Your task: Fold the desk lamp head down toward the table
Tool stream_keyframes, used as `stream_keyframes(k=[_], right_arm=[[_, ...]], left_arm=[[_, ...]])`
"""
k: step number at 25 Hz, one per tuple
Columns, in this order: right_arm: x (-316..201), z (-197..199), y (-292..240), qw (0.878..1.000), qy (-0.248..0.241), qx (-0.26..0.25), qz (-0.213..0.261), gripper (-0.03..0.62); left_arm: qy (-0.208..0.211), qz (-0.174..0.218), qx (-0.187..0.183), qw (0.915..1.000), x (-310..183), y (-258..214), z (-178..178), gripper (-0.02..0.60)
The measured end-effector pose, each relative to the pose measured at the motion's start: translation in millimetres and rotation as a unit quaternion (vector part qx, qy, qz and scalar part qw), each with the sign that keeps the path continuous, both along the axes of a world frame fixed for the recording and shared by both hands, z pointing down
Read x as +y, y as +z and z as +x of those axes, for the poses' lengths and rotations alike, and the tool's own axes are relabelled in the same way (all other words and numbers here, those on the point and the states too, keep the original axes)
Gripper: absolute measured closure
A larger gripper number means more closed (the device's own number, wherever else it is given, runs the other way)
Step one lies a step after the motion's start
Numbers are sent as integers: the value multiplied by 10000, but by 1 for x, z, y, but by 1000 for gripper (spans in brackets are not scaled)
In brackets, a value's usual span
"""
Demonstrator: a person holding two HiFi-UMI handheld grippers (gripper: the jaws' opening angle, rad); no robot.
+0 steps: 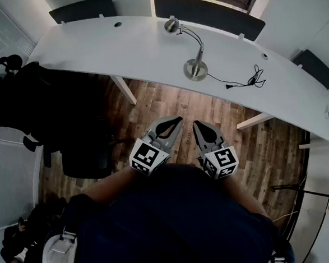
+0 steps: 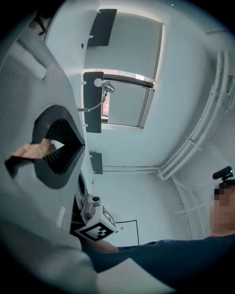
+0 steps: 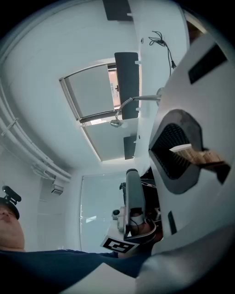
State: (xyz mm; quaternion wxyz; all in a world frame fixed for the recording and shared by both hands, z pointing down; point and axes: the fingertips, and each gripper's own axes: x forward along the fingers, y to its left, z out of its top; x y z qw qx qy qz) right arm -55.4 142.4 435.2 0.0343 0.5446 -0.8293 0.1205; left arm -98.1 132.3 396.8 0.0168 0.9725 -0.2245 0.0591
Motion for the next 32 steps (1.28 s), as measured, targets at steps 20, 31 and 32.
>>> stream_keyframes(k=[20,31,32], right_arm=[[-14,-14,3,9998,133,126,105,582],[-42,-4,15,9989,444,126,69,582],[-49,3,15,9989,445,126,85,582]], left_arm=[[-7,168,1,9999,-18,-1,-14,575],[171,262,1,9995,-47,2,-10,575],[127,296,15,9995,-54,0,-6,575]])
